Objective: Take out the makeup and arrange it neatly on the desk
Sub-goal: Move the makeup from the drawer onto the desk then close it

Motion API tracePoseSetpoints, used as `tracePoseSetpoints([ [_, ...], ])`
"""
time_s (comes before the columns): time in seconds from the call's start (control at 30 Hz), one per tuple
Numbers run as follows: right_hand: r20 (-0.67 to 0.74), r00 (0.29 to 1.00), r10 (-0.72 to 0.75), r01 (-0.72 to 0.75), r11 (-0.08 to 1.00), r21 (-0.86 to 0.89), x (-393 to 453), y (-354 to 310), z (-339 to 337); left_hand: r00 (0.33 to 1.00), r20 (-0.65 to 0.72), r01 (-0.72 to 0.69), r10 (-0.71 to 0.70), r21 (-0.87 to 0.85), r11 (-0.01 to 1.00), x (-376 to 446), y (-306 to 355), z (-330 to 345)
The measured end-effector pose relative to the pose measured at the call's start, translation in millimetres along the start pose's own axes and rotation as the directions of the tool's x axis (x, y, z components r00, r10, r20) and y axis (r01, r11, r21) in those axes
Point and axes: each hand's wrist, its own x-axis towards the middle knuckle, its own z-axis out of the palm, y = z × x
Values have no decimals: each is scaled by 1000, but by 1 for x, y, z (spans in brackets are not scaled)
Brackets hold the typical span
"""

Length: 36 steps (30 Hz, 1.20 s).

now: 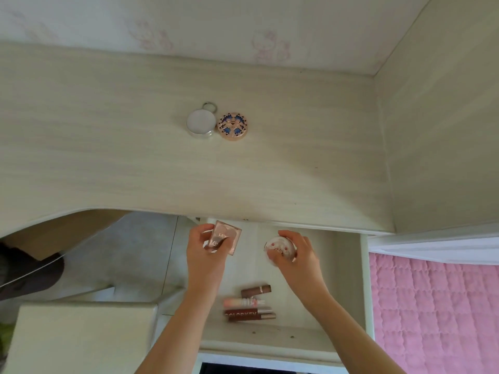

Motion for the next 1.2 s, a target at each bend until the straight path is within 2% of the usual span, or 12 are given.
tracePoseSetpoints([
  [0.13, -15, 999, -43, 44, 999, 21, 13, -34, 3, 1000, 20, -10, 11, -45, 999, 17, 24, -8],
  [0.4, -53, 994, -94, 96, 995, 35, 62, -92, 27, 996, 7, -89, 89, -15, 996, 70, 59, -5],
  [0.57, -24, 992, -120, 120, 993, 18, 98, -119, 50, 986, 31, -164, 162, 90, 982, 109, 72, 3],
  [0.93, 15, 988, -153, 153, 977, -150, 157, -127, 91, 978, 71, -207, 195, 224, 952, 164, 71, 20],
  [1.2, 24, 981, -193, 194, 961, -197, 166, -130, 99, 968, 97, -249, 229, 340, 907, 180, 69, 19],
])
